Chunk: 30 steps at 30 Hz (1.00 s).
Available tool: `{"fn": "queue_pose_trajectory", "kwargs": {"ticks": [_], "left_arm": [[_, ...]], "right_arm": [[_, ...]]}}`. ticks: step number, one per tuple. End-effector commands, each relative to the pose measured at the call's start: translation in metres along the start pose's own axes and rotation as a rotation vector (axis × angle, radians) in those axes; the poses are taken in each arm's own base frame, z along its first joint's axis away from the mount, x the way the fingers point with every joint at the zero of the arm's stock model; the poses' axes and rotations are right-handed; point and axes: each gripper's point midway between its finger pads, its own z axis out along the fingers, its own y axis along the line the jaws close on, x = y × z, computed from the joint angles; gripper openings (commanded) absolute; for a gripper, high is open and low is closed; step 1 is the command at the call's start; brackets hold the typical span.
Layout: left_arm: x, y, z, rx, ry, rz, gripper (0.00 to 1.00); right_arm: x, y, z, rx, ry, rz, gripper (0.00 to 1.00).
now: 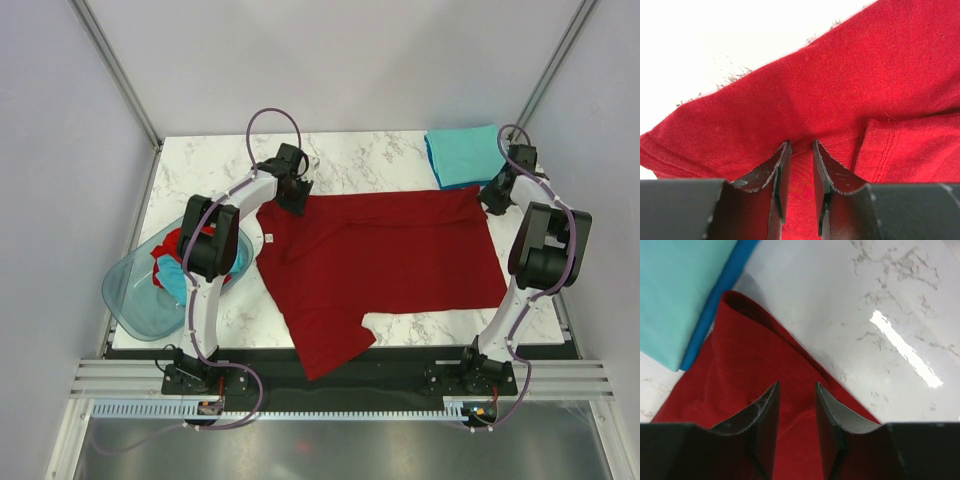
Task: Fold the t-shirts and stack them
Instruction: Fold the tshirt
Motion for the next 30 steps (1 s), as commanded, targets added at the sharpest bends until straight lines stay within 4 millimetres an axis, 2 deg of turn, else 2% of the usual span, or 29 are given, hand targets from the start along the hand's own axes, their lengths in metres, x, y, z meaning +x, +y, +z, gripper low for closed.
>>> {"fn": "queue_pose_trajectory", "kwargs": {"ticks": [1,5,7,8,9,12,23,26,27,29,30], "left_arm": [[-0.009,0.000,-0.007,0.002,-0.023,-0.034,0.32],[-0.005,0.006,-0.005,-0.030,-0.013,-0.032,0.33],[-0.001,0.007,-0.002,-0.034,-0.002,-0.031,0.33],[0.001,0.007,-0.001,-0.034,0.002,-0.033,0.33],[0.003,0.007,0.000,-0.037,0.007,-0.034,0.33],[0.009,0.011,0.005,-0.055,0.023,-0.031,0.33],[0.008,0.010,0.000,-0.053,0.017,-0.033,0.32],[0.005,0.010,-0.004,-0.052,0.009,-0.031,0.33],[0.005,0.009,-0.004,-0.048,0.009,-0.029,0.33],[0.001,0.007,-0.006,-0.040,-0.002,-0.031,0.33],[0.001,0.005,-0.006,-0.030,-0.003,-0.034,0.33]], "right_arm": [[0.004,-0.009,-0.009,0.044,0.003,0.055,0.41],[0.015,-0.022,-0.002,0.092,0.017,0.064,0.42],[0.015,-0.030,0.002,0.130,0.003,0.059,0.38],[0.014,-0.033,0.002,0.145,-0.007,0.058,0.32],[0.012,-0.037,0.004,0.164,-0.025,0.053,0.21],[0.007,-0.052,0.002,0.224,-0.071,0.036,0.00],[-0.001,-0.038,-0.023,0.137,-0.116,0.065,0.00],[-0.006,-0.033,-0.032,0.126,-0.124,0.091,0.12],[-0.008,-0.031,-0.034,0.122,-0.126,0.101,0.21],[-0.006,-0.029,-0.035,0.114,-0.115,0.134,0.29],[-0.002,-0.029,-0.034,0.116,-0.099,0.142,0.38]]}}
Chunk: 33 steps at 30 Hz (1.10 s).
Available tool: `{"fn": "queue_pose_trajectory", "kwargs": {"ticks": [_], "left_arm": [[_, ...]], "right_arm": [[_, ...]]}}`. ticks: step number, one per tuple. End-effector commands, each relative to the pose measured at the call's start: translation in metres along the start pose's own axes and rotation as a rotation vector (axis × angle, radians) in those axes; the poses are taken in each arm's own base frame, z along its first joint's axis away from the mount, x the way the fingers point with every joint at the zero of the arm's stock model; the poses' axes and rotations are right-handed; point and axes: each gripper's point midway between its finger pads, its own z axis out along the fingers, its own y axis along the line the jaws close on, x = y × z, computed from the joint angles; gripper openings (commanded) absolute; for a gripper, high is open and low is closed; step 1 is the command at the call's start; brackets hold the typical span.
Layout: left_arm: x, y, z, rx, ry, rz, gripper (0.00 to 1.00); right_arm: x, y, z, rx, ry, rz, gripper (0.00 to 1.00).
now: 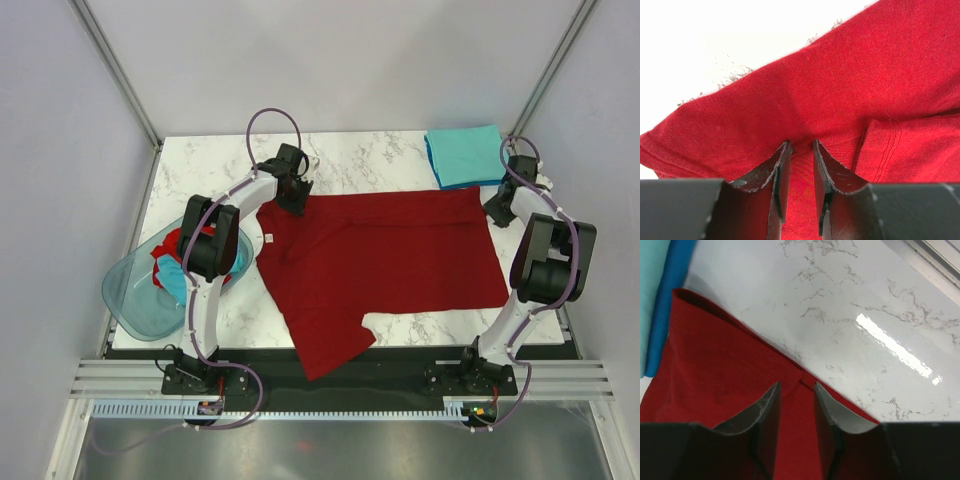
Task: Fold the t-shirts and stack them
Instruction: Fold the tshirt
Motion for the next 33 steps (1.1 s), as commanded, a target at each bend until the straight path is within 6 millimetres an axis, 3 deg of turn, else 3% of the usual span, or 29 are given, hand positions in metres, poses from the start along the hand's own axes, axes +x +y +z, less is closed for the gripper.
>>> {"fn": "queue_pose_trajectory", "kwargs": {"ticks": [1,9,16,18,19,20,21,26,27,33], "left_arm": [[0.000,0.003,-0.006,-0.018,-0.004,-0.036,0.33],[0.003,-0.002,-0.004,-0.007,0.006,-0.057,0.33],[0.009,0.000,-0.002,-0.019,0.021,-0.064,0.33],[0.011,0.000,-0.001,-0.022,0.024,-0.064,0.33],[0.011,0.001,0.000,-0.025,0.026,-0.064,0.33],[0.013,0.004,0.001,-0.041,0.030,-0.063,0.33],[0.015,0.005,0.001,-0.047,0.033,-0.063,0.33],[0.019,0.010,0.002,-0.077,0.044,-0.070,0.33],[0.019,0.009,0.003,-0.076,0.044,-0.078,0.33],[0.006,-0.001,-0.004,-0.036,0.012,-0.080,0.33]], "right_arm": [[-0.016,0.012,-0.019,-0.043,-0.023,0.075,0.41],[-0.001,0.021,-0.002,-0.057,0.006,0.125,0.48],[0.015,0.005,0.024,0.026,0.030,0.119,0.46],[0.017,-0.003,0.027,0.060,0.014,0.118,0.40],[0.014,-0.006,0.027,0.072,0.001,0.116,0.32],[0.012,-0.009,0.026,0.084,-0.013,0.114,0.12],[0.008,-0.018,0.026,0.128,-0.047,0.107,0.02],[-0.011,-0.039,0.004,0.197,-0.177,0.148,0.00],[-0.005,-0.044,0.004,0.204,-0.177,0.148,0.00],[-0.004,-0.022,0.006,0.092,-0.138,0.125,0.03]]}}
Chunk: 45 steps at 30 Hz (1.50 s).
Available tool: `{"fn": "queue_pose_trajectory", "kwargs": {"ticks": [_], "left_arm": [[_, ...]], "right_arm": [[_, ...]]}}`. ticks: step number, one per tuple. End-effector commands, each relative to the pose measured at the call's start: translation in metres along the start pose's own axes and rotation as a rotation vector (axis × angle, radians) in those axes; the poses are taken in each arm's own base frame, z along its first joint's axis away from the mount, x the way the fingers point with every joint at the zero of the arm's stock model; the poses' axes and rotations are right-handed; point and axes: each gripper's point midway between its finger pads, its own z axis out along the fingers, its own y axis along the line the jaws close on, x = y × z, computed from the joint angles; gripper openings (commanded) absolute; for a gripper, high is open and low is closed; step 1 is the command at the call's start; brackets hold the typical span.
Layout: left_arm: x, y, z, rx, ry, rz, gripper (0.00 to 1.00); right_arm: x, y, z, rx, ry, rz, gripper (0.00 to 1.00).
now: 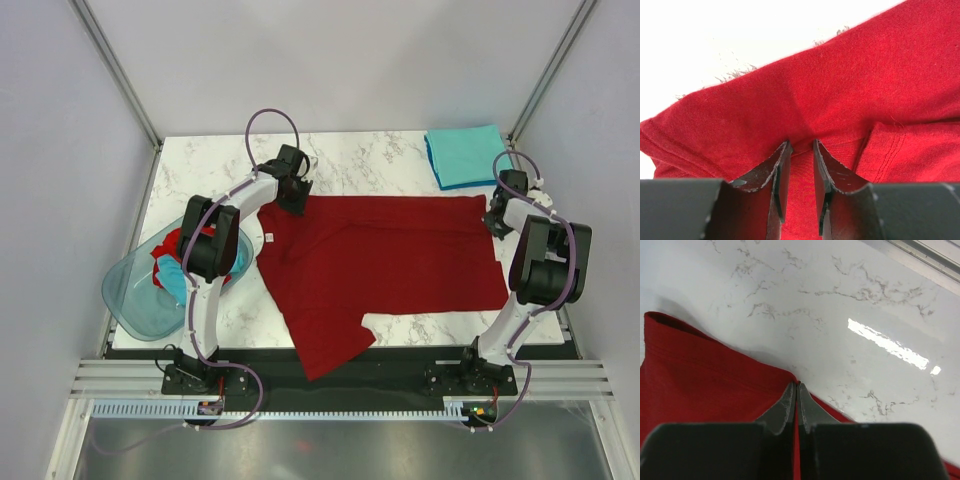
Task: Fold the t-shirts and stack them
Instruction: Fold the tshirt
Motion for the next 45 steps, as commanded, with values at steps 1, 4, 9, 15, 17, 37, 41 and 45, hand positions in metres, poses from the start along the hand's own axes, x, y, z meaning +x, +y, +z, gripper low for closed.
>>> {"fn": "queue_pose_trajectory", "kwargs": {"ticks": [1,4,9,15,17,37,41,45], "left_arm": [[0.003,-0.003,-0.007,-0.002,0.012,-0.029,0.33],[-0.015,-0.009,-0.026,0.021,-0.042,-0.005,0.33],[-0.045,-0.018,-0.062,0.059,-0.139,0.024,0.36],[-0.042,-0.025,-0.061,0.080,-0.132,0.016,0.36],[-0.034,-0.021,-0.050,0.065,-0.104,0.015,0.36],[-0.016,-0.009,0.000,0.047,-0.019,-0.017,0.35],[-0.051,-0.012,-0.055,0.045,-0.142,-0.014,0.37],[-0.067,-0.022,-0.125,0.052,-0.264,-0.020,0.42]], "right_arm": [[-0.023,0.013,-0.007,-0.054,-0.060,0.012,0.08],[-0.035,0.023,-0.019,-0.095,-0.067,-0.007,0.26],[-0.050,0.059,-0.043,-0.240,-0.061,-0.068,0.33],[-0.027,0.098,-0.028,-0.369,0.010,-0.134,0.30],[-0.023,0.104,-0.021,-0.382,0.030,-0.125,0.28],[-0.037,0.115,0.026,-0.389,-0.056,-0.070,0.32],[-0.055,0.116,-0.003,-0.405,-0.081,-0.062,0.34],[-0.070,0.114,-0.038,-0.403,-0.079,-0.048,0.35]]}}
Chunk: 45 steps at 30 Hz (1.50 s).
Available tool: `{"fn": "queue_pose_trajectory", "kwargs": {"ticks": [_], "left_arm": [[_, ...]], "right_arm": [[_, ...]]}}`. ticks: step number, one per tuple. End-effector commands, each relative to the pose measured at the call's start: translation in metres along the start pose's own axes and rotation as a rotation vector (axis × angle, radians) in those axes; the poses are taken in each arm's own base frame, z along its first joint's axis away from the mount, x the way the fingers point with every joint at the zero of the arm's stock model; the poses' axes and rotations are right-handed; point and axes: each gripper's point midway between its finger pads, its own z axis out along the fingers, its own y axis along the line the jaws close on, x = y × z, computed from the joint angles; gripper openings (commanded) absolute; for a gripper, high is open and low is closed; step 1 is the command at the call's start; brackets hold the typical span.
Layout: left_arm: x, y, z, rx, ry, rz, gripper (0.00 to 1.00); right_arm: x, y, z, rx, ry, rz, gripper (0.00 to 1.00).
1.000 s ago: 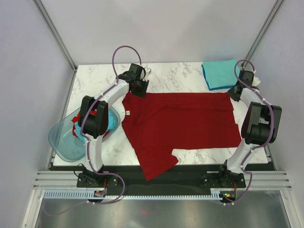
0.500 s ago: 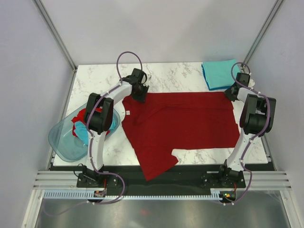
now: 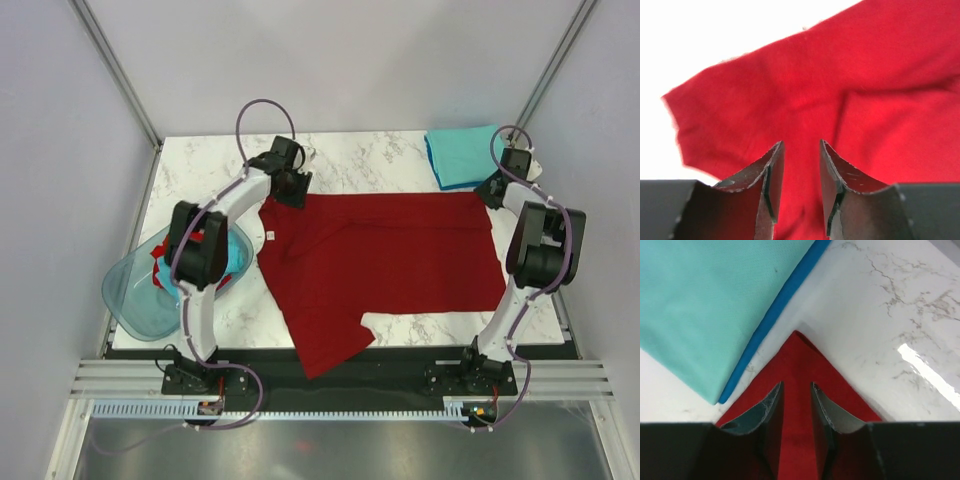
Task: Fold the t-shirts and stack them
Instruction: Fold the tshirt
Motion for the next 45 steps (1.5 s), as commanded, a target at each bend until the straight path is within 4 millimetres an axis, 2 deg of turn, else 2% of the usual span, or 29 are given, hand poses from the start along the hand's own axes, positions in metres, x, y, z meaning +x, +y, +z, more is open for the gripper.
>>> {"fn": "queue_pose_trajectory", "kwargs": {"ticks": [1,2,3,4,5,6,7,9,10,11,12,13,14,15,16,18,21,23,26,28,31,32,33,34,38,40,41,45], "left_arm": [[-0.055,-0.019,-0.101,0.021,-0.239,-0.018,0.42],[-0.048,-0.026,-0.118,0.040,-0.252,-0.023,0.42],[-0.041,-0.034,-0.124,0.067,-0.249,-0.017,0.40],[-0.019,-0.042,-0.120,0.108,-0.204,-0.032,0.39],[-0.015,-0.049,-0.135,0.131,-0.223,-0.041,0.37],[-0.002,-0.063,-0.136,0.188,-0.198,-0.043,0.36],[0.024,-0.071,-0.131,0.215,-0.143,-0.061,0.34],[0.049,-0.098,-0.138,0.271,-0.110,-0.034,0.31],[0.077,-0.105,-0.131,0.284,-0.049,-0.032,0.30],[0.092,-0.121,-0.132,0.305,-0.020,-0.010,0.28],[0.103,-0.126,-0.134,0.305,-0.008,-0.009,0.28],[0.127,-0.129,-0.128,0.301,0.047,-0.024,0.27],[0.139,-0.139,-0.128,0.302,0.066,-0.005,0.25],[0.148,-0.137,-0.124,0.270,0.078,-0.009,0.25],[0.166,-0.137,-0.120,0.256,0.115,-0.028,0.24],[0.189,-0.137,-0.114,0.232,0.159,-0.036,0.24],[0.209,-0.135,-0.106,0.196,0.195,-0.061,0.23],[0.220,-0.134,-0.103,0.181,0.221,-0.076,0.23],[0.234,-0.132,-0.101,0.170,0.248,-0.099,0.23],[0.242,-0.133,-0.100,0.175,0.261,-0.113,0.23],[0.247,-0.134,-0.105,0.186,0.257,-0.137,0.24],[0.249,-0.134,-0.106,0.189,0.257,-0.140,0.24],[0.251,-0.133,-0.109,0.191,0.252,-0.144,0.24],[0.253,-0.133,-0.110,0.193,0.251,-0.143,0.24],[0.262,-0.128,-0.108,0.181,0.271,-0.147,0.24],[0.262,-0.128,-0.107,0.180,0.275,-0.147,0.24],[0.263,-0.128,-0.107,0.180,0.277,-0.146,0.24],[0.268,-0.126,-0.109,0.178,0.278,-0.148,0.24]], "right_arm": [[-0.041,0.020,-0.051,-0.022,-0.069,0.014,0.36],[-0.045,0.025,-0.062,-0.037,-0.070,0.017,0.36],[-0.040,0.029,-0.068,-0.052,-0.054,0.010,0.36],[-0.034,0.032,-0.072,-0.072,-0.035,0.004,0.38],[-0.027,0.042,-0.080,-0.123,-0.005,-0.025,0.39],[-0.014,0.045,-0.084,-0.122,0.029,-0.051,0.39],[-0.010,0.048,-0.090,-0.128,0.036,-0.073,0.39],[0.018,0.053,-0.098,-0.176,0.108,-0.127,0.40],[0.022,0.055,-0.106,-0.196,0.115,-0.132,0.40],[0.029,0.057,-0.112,-0.222,0.136,-0.138,0.40],[0.045,0.056,-0.115,-0.230,0.166,-0.158,0.40],[0.049,0.059,-0.123,-0.248,0.169,-0.170,0.40],[0.056,0.060,-0.127,-0.260,0.180,-0.186,0.40],[0.075,0.061,-0.132,-0.271,0.213,-0.215,0.40],[0.079,0.063,-0.139,-0.285,0.210,-0.228,0.40],[0.103,0.062,-0.145,-0.291,0.243,-0.259,0.40],[0.122,0.066,-0.156,-0.349,0.267,-0.293,0.40],[0.143,0.083,-0.168,-0.419,0.286,-0.370,0.41],[0.161,0.098,-0.177,-0.463,0.300,-0.447,0.41],[0.165,0.107,-0.180,-0.481,0.282,-0.483,0.42],[0.177,0.131,-0.185,-0.568,0.279,-0.534,0.44],[0.185,0.144,-0.192,-0.635,0.294,-0.568,0.46],[0.184,0.158,-0.196,-0.670,0.285,-0.584,0.46],[0.190,0.163,-0.192,-0.670,0.299,-0.600,0.47],[0.201,0.201,-0.196,-0.753,0.261,-0.664,0.48],[0.211,0.216,-0.191,-0.796,0.262,-0.711,0.50],[0.213,0.229,-0.195,-0.825,0.248,-0.735,0.53],[0.239,0.244,-0.179,-0.870,0.294,-0.821,0.54]]}}
